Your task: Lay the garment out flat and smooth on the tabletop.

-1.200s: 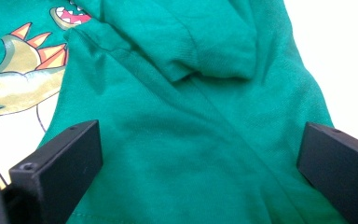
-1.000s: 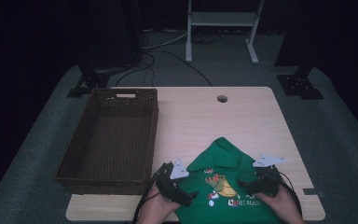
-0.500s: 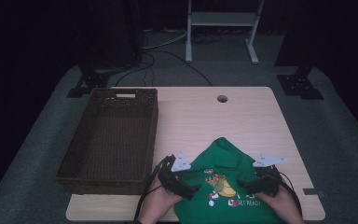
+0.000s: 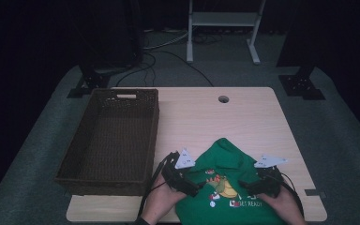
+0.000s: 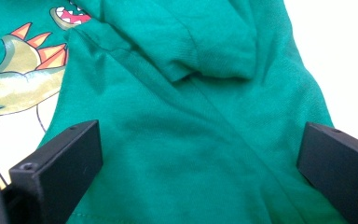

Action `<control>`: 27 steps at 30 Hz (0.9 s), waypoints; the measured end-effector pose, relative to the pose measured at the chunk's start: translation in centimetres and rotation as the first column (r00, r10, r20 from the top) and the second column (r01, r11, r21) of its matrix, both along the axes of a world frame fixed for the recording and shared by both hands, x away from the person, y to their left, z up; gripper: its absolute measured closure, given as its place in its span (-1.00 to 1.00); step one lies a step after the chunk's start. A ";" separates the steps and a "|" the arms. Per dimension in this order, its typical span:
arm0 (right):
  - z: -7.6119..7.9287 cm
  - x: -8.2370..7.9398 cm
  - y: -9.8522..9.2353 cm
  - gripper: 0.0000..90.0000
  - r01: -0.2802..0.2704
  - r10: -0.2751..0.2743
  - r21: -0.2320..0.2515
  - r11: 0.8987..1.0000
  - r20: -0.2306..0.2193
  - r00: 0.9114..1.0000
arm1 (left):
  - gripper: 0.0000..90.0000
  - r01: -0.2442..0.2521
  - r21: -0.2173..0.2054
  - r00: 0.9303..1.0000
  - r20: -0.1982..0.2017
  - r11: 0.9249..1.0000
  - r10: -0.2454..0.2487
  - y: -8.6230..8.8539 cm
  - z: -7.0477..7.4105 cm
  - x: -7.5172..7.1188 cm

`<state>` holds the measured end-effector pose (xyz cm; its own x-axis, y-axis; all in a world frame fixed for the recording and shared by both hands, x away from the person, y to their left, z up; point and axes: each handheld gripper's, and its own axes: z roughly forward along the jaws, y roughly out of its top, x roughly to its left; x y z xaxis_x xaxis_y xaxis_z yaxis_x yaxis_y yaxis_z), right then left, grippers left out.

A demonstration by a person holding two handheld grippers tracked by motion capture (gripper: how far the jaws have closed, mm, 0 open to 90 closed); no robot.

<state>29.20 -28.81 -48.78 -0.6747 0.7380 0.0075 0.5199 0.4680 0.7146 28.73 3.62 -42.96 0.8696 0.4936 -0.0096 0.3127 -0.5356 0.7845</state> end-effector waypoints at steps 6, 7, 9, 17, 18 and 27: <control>0.0 0.0 0.0 -1.00 0.000 0.000 0.000 1.000 0.000 1.000 | -1.00 0.011 0.001 1.000 0.001 1.000 -0.011 -0.6 0.3 0.4; 0.0 0.0 0.0 -1.00 0.000 0.000 0.000 1.000 0.000 1.000 | -1.00 0.014 0.003 1.000 0.001 1.000 -0.014 -0.7 0.3 0.5; 0.0 0.0 0.0 -1.00 0.000 0.000 0.000 1.000 0.000 1.000 | -1.00 0.017 0.001 1.000 0.002 1.000 -0.017 -0.9 0.4 0.7; 0.0 0.0 0.0 -1.00 0.000 0.000 0.000 1.000 0.000 1.000 | -1.00 0.026 0.002 1.000 0.007 1.000 -0.026 -1.8 0.6 1.2; 0.0 0.0 0.0 -1.00 0.000 0.000 0.000 1.000 0.000 1.000 | -1.00 0.027 -0.001 1.000 0.005 1.000 -0.027 -1.9 0.6 1.3; 0.0 -0.1 -0.1 -1.00 0.001 -0.001 0.001 1.000 0.000 1.000 | -1.00 0.063 -0.017 0.998 0.000 0.998 -0.063 -3.1 0.5 2.0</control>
